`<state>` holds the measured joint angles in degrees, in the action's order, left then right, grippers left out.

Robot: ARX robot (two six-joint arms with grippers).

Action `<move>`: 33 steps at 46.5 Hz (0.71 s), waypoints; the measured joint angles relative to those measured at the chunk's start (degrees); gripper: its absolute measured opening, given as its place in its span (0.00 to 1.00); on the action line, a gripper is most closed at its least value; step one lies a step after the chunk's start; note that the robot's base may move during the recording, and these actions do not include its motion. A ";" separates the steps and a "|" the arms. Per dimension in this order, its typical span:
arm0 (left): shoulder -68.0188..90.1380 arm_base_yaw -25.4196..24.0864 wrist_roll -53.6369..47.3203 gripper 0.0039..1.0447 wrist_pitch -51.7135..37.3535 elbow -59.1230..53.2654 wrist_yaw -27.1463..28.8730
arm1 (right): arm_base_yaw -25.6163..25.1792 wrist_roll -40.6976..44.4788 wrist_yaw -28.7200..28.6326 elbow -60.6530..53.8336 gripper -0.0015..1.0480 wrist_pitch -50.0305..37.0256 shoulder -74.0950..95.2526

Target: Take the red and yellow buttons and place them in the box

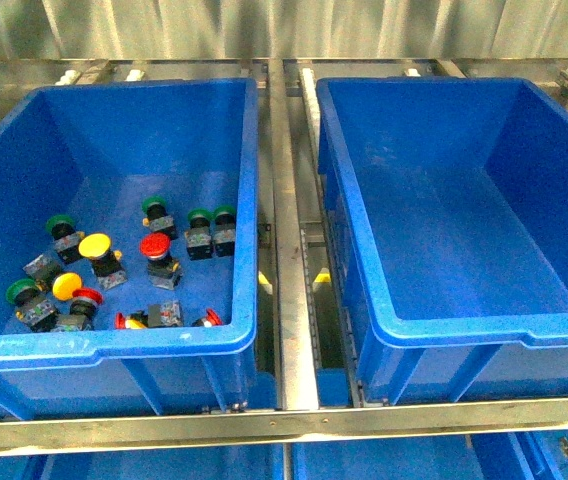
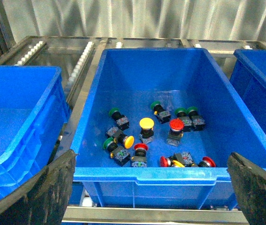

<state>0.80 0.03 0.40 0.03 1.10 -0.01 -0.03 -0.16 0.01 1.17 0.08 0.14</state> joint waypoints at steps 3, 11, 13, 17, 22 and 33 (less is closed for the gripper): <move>0.00 0.00 0.00 0.92 0.00 0.00 0.00 | 0.00 0.00 0.00 0.00 0.93 0.00 0.00; 0.00 0.00 0.00 0.92 0.00 0.00 0.00 | 0.00 0.00 0.00 0.00 0.93 0.00 0.00; 0.00 0.00 0.00 0.92 0.00 0.02 0.00 | 0.00 0.00 0.00 0.00 0.93 0.00 0.00; 0.00 0.00 0.00 0.92 0.00 0.00 0.00 | 0.00 0.00 0.00 0.00 0.93 0.00 0.00; 0.00 0.00 0.00 0.92 0.00 0.00 0.00 | 0.00 0.00 0.00 0.00 0.93 0.00 0.00; 0.00 0.00 0.00 0.92 0.00 0.00 0.00 | 0.00 0.00 0.00 0.00 0.93 0.00 0.00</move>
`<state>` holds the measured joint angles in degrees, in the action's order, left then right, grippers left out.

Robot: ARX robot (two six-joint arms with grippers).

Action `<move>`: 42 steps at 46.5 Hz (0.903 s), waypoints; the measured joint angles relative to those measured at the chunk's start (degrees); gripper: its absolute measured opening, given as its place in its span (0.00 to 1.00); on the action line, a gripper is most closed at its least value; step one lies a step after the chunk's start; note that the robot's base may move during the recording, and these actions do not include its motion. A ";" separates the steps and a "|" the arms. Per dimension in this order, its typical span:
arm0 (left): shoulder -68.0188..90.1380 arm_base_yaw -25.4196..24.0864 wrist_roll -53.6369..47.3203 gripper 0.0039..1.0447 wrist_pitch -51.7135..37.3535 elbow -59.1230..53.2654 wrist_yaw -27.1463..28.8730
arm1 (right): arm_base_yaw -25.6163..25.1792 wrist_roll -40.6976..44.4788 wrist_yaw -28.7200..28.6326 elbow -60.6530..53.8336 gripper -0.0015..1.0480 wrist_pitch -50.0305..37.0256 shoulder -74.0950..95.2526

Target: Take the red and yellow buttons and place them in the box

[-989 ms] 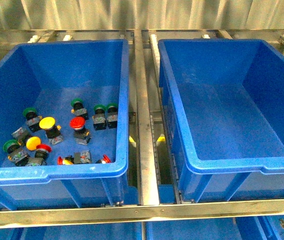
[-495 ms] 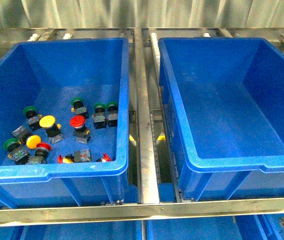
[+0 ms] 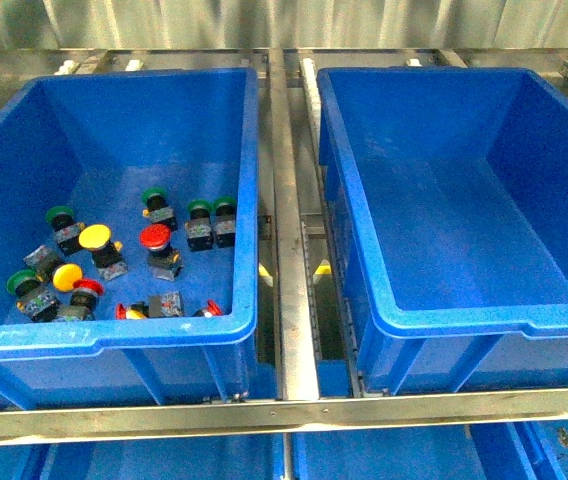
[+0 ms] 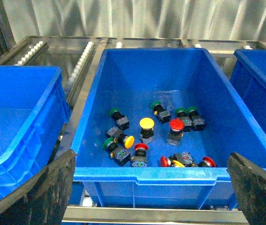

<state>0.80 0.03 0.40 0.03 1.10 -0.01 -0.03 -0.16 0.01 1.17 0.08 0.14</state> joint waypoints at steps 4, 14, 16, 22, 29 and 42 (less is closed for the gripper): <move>0.00 0.00 0.00 0.92 0.00 0.00 0.00 | 0.00 0.00 0.00 0.00 0.93 0.00 0.00; 35.87 -2.16 4.33 0.92 1.01 16.31 2.21 | 0.00 0.00 -0.02 0.00 0.93 0.00 -0.04; 46.16 -2.89 2.89 0.92 -4.79 21.14 0.17 | 0.00 0.00 -0.02 0.00 0.93 0.00 -0.02; 67.73 -2.97 -2.34 0.92 -11.56 31.10 -6.38 | 0.00 0.00 0.02 0.00 0.93 0.00 -0.02; 83.45 -1.55 -8.50 0.92 -13.97 39.23 -10.34 | 0.00 0.00 0.00 0.00 0.93 0.00 -0.02; 106.81 1.29 -13.44 0.92 -12.13 59.17 -12.68 | 0.00 0.00 0.00 0.00 0.93 0.00 -0.02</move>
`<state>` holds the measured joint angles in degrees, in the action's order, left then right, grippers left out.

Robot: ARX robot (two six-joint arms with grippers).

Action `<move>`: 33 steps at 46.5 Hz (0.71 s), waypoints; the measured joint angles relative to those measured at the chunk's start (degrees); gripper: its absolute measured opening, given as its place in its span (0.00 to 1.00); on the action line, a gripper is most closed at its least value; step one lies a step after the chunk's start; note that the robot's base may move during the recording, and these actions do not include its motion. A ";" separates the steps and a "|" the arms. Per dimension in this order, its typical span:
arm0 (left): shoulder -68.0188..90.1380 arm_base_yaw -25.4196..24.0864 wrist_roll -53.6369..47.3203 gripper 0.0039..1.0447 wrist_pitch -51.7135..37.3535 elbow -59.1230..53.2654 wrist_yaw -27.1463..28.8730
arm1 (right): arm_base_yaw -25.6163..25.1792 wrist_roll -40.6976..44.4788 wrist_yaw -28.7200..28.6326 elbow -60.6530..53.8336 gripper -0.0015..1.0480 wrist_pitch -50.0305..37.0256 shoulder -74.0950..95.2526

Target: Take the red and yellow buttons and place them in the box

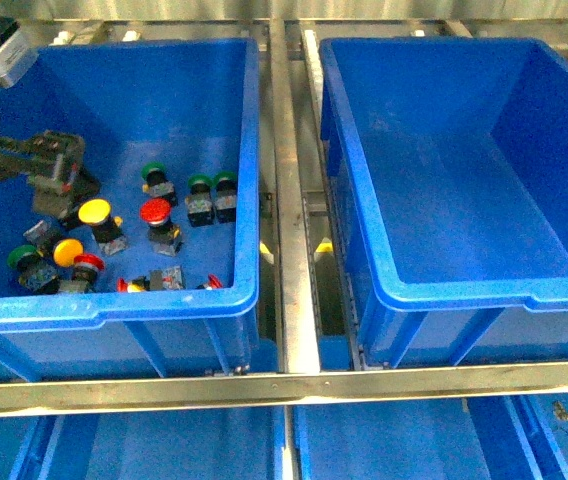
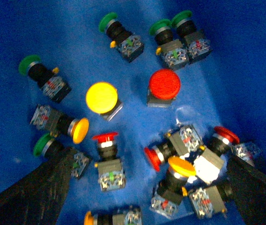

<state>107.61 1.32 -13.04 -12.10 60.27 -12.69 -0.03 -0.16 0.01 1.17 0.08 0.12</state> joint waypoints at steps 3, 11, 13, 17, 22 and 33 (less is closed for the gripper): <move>3.52 0.81 -0.46 0.92 0.59 3.96 -1.16 | 0.00 0.00 0.00 0.00 0.93 0.00 0.00; 12.90 2.99 -2.01 0.92 4.02 14.27 -4.96 | 0.00 0.00 0.00 0.00 0.93 0.00 0.00; 15.39 3.54 -3.63 0.92 5.95 16.96 -6.05 | 0.00 0.00 0.00 0.00 0.93 0.00 0.00; 20.22 4.28 -7.37 0.92 8.46 22.25 -5.66 | 0.00 0.00 0.00 0.00 0.93 0.00 0.00; 24.22 4.35 -10.01 0.92 10.97 27.69 -6.16 | 0.00 0.00 0.00 0.00 0.93 0.00 0.00; 28.81 3.67 -13.09 0.92 15.26 36.74 -6.45 | 0.00 0.00 0.00 0.00 0.93 0.00 0.00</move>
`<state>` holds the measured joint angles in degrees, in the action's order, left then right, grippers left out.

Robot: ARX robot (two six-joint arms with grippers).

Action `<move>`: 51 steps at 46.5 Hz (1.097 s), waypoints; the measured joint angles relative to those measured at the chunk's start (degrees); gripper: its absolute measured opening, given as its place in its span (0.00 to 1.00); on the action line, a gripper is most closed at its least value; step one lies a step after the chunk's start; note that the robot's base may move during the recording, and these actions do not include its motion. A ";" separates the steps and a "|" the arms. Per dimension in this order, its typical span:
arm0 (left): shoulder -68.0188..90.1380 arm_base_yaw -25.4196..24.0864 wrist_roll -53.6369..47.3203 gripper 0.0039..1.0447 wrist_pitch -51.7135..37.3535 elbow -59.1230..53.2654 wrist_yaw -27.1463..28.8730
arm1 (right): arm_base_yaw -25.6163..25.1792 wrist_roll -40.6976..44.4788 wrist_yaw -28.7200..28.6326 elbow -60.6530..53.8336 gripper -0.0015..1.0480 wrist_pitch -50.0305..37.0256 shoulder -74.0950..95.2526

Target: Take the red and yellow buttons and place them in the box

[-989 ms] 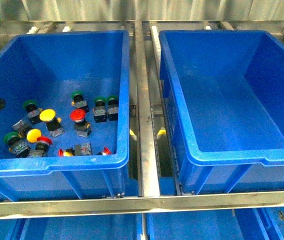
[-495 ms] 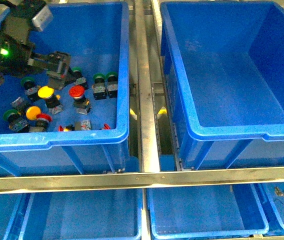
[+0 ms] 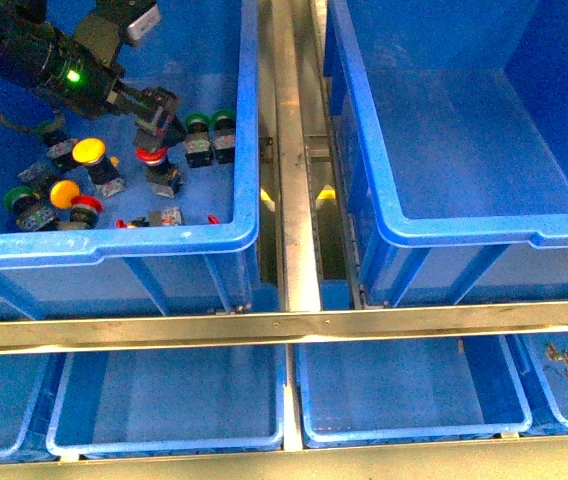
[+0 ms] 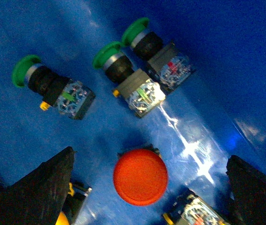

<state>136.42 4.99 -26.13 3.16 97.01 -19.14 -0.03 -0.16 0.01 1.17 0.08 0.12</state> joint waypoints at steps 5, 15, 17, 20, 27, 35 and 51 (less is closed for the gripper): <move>1.95 -0.35 -0.87 0.92 1.49 3.21 -0.04 | 0.00 0.00 0.02 0.00 0.93 0.00 0.00; 5.51 -0.59 -2.73 0.92 4.02 7.45 -0.52 | 0.00 0.00 0.00 0.00 0.93 0.00 0.00; 6.23 -0.59 -2.89 0.92 4.09 7.96 -0.55 | 0.00 0.00 0.00 0.00 0.93 0.00 0.00; 7.43 -0.59 -3.21 0.92 4.50 8.83 -0.81 | 0.00 0.00 0.02 0.00 0.93 0.00 0.00; 8.61 -0.55 -3.54 0.92 4.87 9.05 -0.94 | 0.00 0.00 0.00 0.00 0.93 0.00 0.00; 8.98 -0.55 -3.82 0.92 5.05 9.05 -1.38 | 0.00 0.00 0.00 0.00 0.93 0.00 0.00; 9.55 -0.55 -4.00 0.92 5.35 9.81 -1.31 | 0.00 0.00 0.00 0.00 0.93 0.00 0.00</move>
<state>145.97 4.45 -30.13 8.51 106.83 -20.45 -0.03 -0.16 0.01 1.17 0.08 0.12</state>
